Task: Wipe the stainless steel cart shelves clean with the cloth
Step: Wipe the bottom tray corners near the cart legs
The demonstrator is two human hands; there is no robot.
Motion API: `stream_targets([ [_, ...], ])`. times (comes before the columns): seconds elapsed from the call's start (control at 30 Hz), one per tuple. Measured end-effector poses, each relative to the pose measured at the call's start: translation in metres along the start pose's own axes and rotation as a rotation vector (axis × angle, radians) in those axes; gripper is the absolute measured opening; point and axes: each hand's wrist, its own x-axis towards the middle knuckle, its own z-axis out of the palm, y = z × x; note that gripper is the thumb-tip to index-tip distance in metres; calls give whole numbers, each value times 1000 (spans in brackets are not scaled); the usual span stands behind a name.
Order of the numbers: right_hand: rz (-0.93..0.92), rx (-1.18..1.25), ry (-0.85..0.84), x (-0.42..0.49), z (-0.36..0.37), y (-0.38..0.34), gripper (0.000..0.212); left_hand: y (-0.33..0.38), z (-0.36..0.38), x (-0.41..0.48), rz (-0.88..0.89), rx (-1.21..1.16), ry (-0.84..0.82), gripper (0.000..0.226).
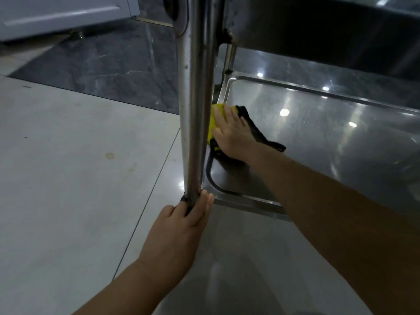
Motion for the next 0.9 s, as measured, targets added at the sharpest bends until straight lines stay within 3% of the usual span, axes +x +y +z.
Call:
stream_targets([
  [0.1,-83,-37,-97,-54,0,-7,61,-3,-2,-2,17,-3,-14,82],
  [0.3,-173,28,-352,-133,-13,-31,68,-9,-12,-22,61,5,67,46],
  [0.47,-293,-322,44,-153,15,-26,86,-5,-6,-22,80,18,70,38],
  [0.63,-247,-546,289,-191,27,31,66,5,-1,-8,94,-4,112,35],
  [0.77,-138,-525,417,-235,18,89,60,6,8,-3,96,-5,104,36],
  [0.9,-64,-417,435,-238,11,81,63,8,10,-1,73,-36,99,37],
])
